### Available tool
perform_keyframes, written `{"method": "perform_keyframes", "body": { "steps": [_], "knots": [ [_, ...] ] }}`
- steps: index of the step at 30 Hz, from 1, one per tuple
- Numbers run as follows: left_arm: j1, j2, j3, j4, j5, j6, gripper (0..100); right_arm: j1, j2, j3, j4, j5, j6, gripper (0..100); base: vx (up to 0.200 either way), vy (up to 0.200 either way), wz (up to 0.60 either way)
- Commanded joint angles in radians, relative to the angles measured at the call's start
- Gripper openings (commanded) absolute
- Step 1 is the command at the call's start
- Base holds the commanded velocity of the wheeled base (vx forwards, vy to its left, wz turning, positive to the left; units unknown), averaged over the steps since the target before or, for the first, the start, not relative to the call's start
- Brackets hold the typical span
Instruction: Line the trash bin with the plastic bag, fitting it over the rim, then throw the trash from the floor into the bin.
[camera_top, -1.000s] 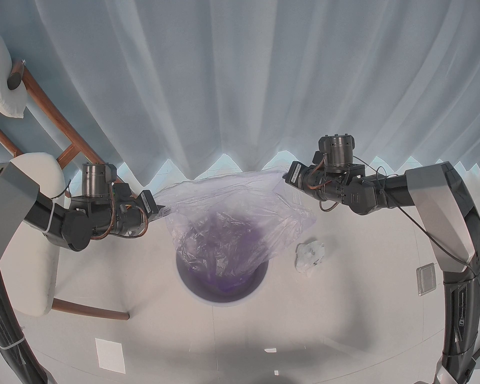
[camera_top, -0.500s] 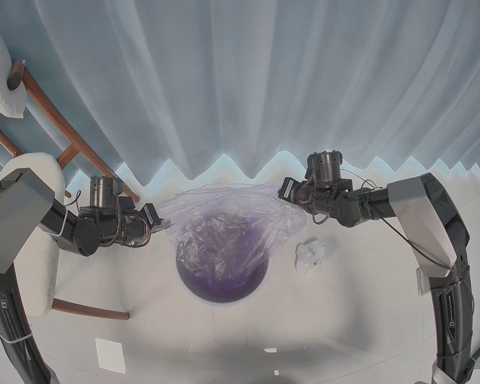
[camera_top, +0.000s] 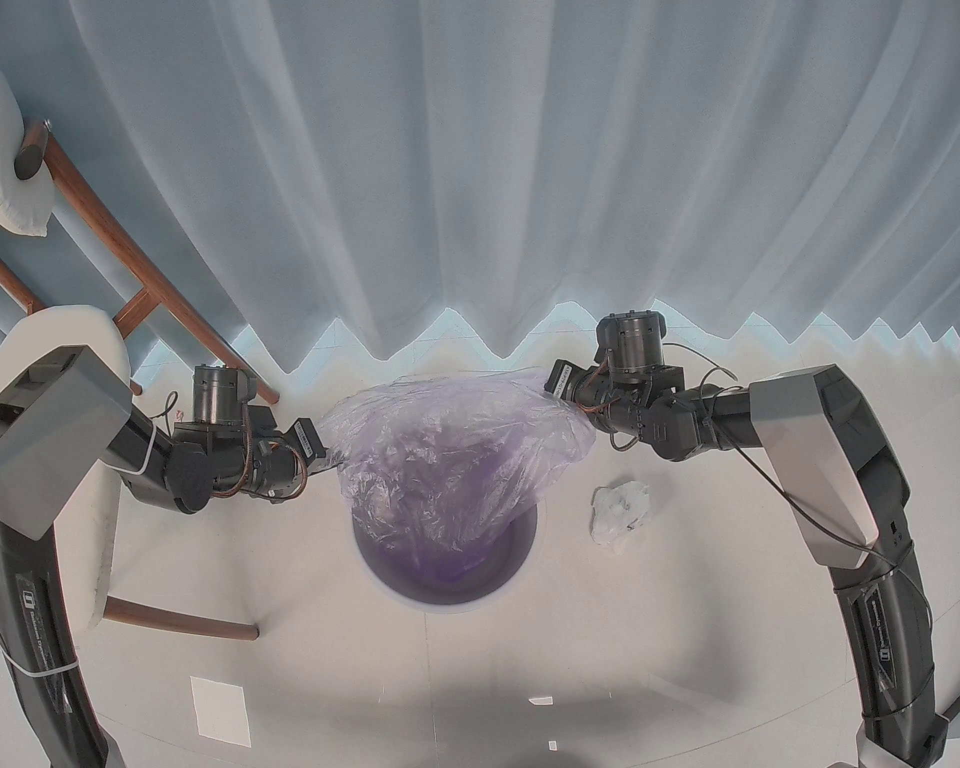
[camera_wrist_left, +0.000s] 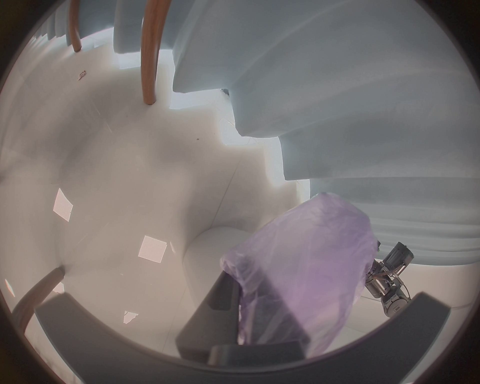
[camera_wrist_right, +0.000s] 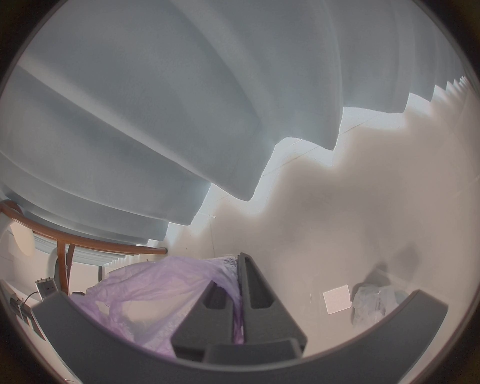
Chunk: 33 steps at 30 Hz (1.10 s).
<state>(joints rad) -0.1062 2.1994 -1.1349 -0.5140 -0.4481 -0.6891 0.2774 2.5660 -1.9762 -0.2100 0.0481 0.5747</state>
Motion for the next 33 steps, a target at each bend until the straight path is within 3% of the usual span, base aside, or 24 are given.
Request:
{"method": "perform_keyframes", "body": {
  "steps": [1,10,14,15,20,25,32,33],
  "knots": [
    [0.002,0.051,-0.011,-0.001,0.002,0.0,0,0.0,0.053,-0.024,0.006,-0.002,0.002,0,0.0,0.0,0.0],
    [0.013,0.048,-0.008,0.006,-0.001,-0.004,0,-0.001,0.062,-0.024,0.0,-0.017,0.005,0,0.0,0.0,0.0],
    [0.002,0.007,0.018,0.035,-0.014,-0.076,0,-0.006,0.042,-0.016,0.006,-0.019,0.005,0,0.0,0.0,0.0],
    [0.002,-0.003,0.026,0.045,-0.02,-0.09,0,-0.006,0.039,-0.013,0.009,-0.017,0.005,100,0.0,0.0,0.0],
    [0.002,-0.023,0.061,0.055,-0.031,-0.086,0,-0.007,-0.001,0.003,0.004,-0.017,0.014,100,0.0,0.0,0.0],
    [-0.001,-0.067,0.08,0.054,-0.063,-0.076,0,-0.006,-0.124,0.06,0.044,-0.001,0.114,100,0.0,0.0,0.0],
    [-0.004,-0.067,0.084,0.045,-0.021,-0.076,0,-0.018,-0.244,0.211,0.09,0.007,0.131,100,0.0,0.0,0.0],
    [-0.001,-0.072,0.093,0.048,-0.029,-0.076,100,-0.024,-0.257,0.223,0.092,0.007,0.131,100,0.0,0.0,0.0]
  ]
}}
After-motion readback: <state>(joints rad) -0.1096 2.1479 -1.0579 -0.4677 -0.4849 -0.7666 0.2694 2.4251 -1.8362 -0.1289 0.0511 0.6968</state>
